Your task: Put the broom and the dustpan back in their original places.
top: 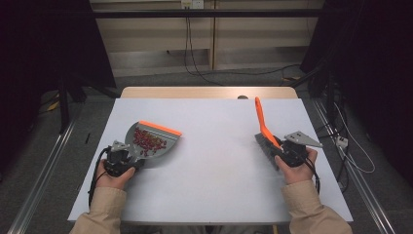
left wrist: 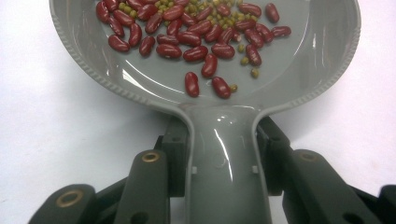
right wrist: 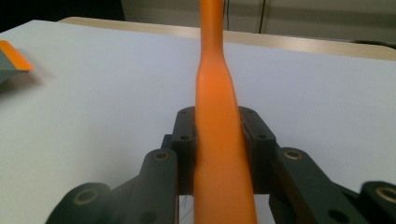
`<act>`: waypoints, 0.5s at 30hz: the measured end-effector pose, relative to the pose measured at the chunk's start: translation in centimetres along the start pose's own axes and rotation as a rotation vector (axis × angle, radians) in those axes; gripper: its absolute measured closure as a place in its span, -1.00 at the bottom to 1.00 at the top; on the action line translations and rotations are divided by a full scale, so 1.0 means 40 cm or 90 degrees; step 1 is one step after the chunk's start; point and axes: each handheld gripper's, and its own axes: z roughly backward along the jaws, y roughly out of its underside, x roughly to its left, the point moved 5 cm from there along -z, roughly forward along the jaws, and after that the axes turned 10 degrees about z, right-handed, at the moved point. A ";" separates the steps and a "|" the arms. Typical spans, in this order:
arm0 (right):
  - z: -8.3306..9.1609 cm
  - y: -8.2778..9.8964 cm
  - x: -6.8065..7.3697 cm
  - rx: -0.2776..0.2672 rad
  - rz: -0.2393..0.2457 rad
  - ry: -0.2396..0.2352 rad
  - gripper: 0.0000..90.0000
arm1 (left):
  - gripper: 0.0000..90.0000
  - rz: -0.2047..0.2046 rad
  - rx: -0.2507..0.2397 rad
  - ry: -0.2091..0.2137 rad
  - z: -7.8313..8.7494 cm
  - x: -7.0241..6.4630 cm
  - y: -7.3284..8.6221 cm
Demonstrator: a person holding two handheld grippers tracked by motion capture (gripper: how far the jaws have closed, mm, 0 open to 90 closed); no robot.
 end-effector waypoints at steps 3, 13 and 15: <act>0.003 0.005 -0.014 0.003 -0.002 0.010 0.58 | 0.42 0.008 0.004 -0.016 -0.004 0.009 0.000; 0.017 0.022 -0.067 0.012 -0.007 0.052 0.58 | 0.37 0.035 0.007 -0.010 -0.014 0.006 0.003; 0.019 0.026 -0.076 0.014 -0.007 0.060 0.58 | 0.33 0.036 0.007 -0.007 -0.013 0.003 0.004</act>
